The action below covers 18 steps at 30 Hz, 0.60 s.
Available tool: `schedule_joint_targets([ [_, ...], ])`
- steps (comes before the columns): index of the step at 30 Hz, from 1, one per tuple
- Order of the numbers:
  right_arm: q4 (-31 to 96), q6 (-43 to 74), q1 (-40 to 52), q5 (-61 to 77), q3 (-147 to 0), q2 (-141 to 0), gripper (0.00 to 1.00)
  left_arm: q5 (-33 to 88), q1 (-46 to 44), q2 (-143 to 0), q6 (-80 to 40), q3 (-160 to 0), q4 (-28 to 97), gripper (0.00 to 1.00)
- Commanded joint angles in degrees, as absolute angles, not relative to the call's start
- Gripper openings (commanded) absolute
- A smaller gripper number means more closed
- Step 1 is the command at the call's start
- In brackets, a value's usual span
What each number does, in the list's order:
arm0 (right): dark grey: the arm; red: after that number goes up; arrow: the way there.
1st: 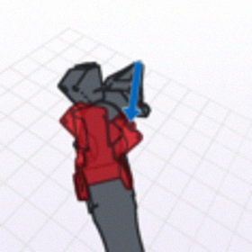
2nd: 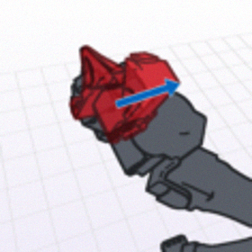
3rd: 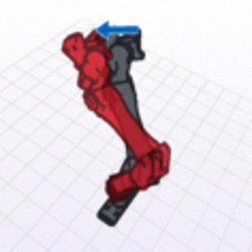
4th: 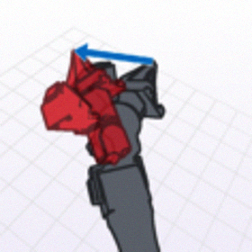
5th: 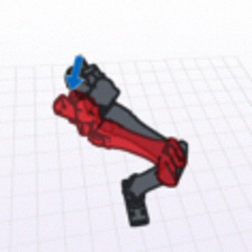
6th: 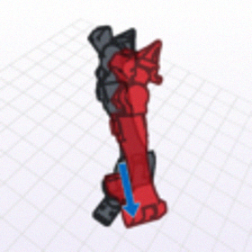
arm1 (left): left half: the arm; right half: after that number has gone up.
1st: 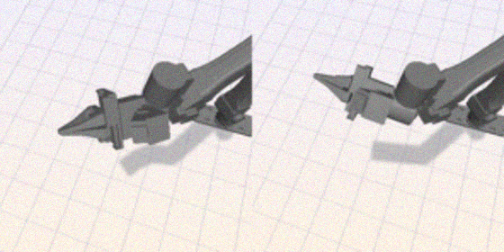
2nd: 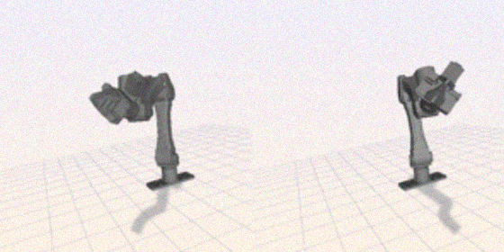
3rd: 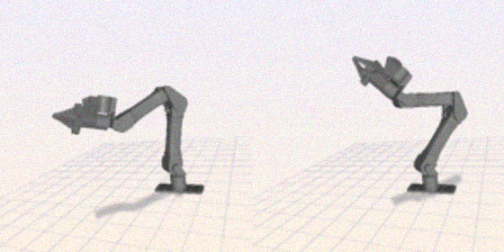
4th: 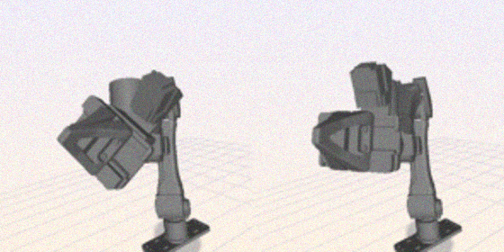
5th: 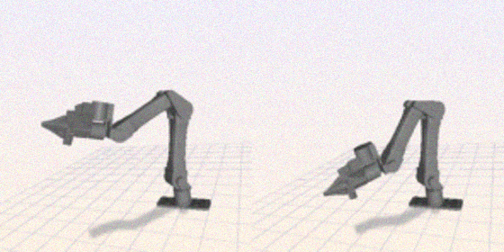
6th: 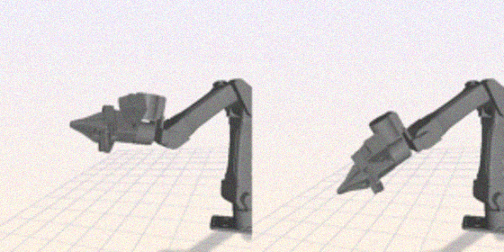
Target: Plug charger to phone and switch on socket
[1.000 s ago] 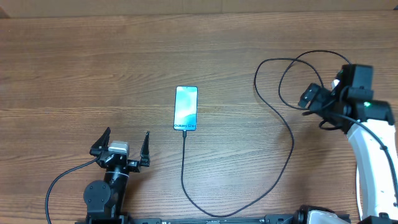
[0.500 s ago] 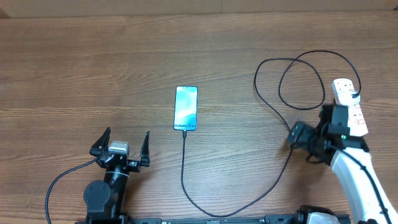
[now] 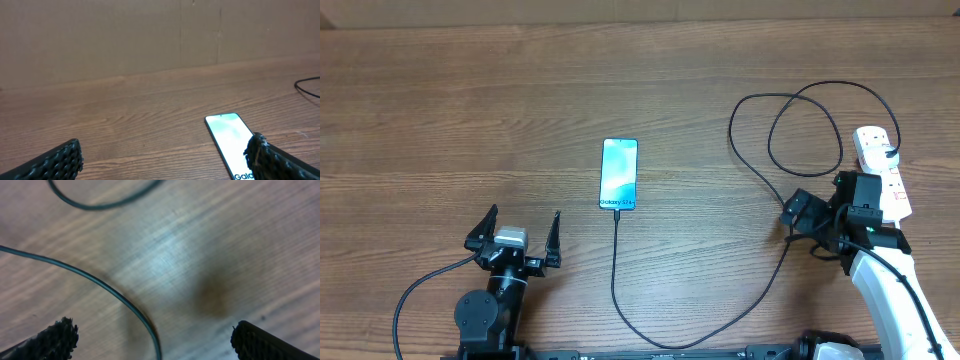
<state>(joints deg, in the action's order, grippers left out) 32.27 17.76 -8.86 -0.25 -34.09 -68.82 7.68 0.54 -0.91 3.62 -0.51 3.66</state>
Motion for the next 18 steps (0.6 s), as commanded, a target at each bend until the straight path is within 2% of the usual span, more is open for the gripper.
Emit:
schedule_joint_targets([
  [1, 29.3, 17.5, -8.7, 1.3, -33.2, -68.1, 1.0, 7.1, 1.1, -0.3, 4.9, -0.3, 3.8, 0.99],
  [13, 7.0, 17.6, -8.7, 4.0, -20.8, -68.1, 1.0, 7.1, 1.1, -0.3, 4.9, -0.3, 3.8, 1.0],
  [18, 4.9, 17.6, -8.7, 4.2, -20.5, -68.1, 1.0, 7.1, 1.1, -0.3, 4.9, -0.3, 3.8, 1.0],
])
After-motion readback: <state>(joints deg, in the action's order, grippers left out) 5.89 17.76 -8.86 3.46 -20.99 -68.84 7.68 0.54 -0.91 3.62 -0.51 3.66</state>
